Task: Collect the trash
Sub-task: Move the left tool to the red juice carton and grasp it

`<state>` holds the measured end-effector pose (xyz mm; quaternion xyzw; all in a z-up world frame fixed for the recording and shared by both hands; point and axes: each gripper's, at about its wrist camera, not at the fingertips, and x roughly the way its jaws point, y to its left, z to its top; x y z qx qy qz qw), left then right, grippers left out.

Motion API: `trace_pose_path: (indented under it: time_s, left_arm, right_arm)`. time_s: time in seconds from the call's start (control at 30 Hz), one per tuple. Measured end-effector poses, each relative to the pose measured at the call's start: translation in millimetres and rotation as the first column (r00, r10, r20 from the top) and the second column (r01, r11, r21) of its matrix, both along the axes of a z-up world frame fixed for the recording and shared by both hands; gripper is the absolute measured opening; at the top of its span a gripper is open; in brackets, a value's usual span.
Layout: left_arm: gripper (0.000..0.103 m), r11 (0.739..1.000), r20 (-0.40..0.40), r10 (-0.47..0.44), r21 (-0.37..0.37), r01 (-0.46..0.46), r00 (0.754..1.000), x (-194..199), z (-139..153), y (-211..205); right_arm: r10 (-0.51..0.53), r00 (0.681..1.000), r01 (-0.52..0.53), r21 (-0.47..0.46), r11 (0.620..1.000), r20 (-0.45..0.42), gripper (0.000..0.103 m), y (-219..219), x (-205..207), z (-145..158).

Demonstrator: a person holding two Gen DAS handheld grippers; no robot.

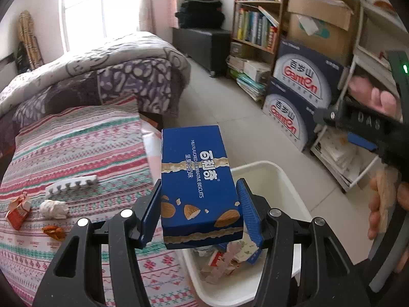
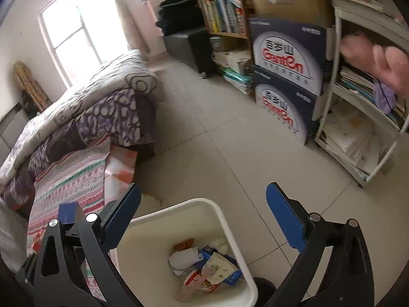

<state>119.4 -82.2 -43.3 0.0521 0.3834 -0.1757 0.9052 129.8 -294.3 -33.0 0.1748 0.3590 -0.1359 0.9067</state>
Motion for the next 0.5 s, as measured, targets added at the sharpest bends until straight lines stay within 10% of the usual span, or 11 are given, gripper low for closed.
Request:
trace_pose_path:
  time_s: [0.5]
  left_arm:
    - [0.074,0.988,-0.127,-0.098,-0.134,0.081,0.987,6,-12,-15]
  right_arm:
    - [-0.101,0.995,0.098,0.081,0.992,0.026,0.096,-23,-7,2]
